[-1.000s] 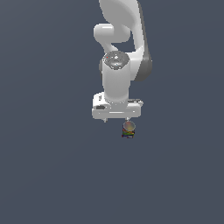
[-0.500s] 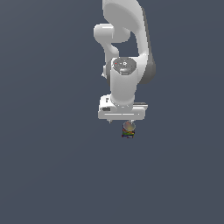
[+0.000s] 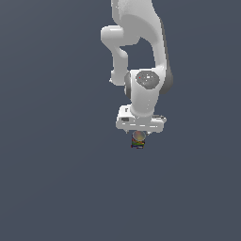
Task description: Pick up the object and move it to a goal position.
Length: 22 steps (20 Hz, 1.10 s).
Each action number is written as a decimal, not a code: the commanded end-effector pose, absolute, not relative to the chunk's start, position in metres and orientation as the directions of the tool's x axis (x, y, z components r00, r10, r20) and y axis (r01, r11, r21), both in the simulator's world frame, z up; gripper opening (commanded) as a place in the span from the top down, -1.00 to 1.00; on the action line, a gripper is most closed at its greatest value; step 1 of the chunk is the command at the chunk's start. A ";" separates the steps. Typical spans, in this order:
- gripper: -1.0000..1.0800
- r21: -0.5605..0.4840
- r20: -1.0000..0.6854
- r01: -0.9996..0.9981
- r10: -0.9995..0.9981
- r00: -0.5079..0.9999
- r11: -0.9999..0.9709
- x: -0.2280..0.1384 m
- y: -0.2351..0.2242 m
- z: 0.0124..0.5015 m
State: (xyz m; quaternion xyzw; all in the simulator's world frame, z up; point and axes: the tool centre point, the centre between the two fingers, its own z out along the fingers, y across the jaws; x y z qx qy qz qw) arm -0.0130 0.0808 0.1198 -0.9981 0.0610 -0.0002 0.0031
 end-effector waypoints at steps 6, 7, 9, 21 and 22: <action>-0.92 0.000 0.000 -0.156 -0.156 0.988 -0.988 -0.019 0.094 0.109; -0.92 0.000 0.000 -0.157 -0.157 0.988 -0.988 -0.019 0.094 0.108; -0.92 0.000 -0.001 -0.154 -0.154 0.988 -0.988 -0.019 0.094 0.109; -0.92 0.000 0.000 -0.157 -0.157 0.988 -0.988 -0.020 0.094 0.065; -0.92 0.000 0.000 -0.157 -0.157 0.988 -0.988 -0.020 0.094 0.062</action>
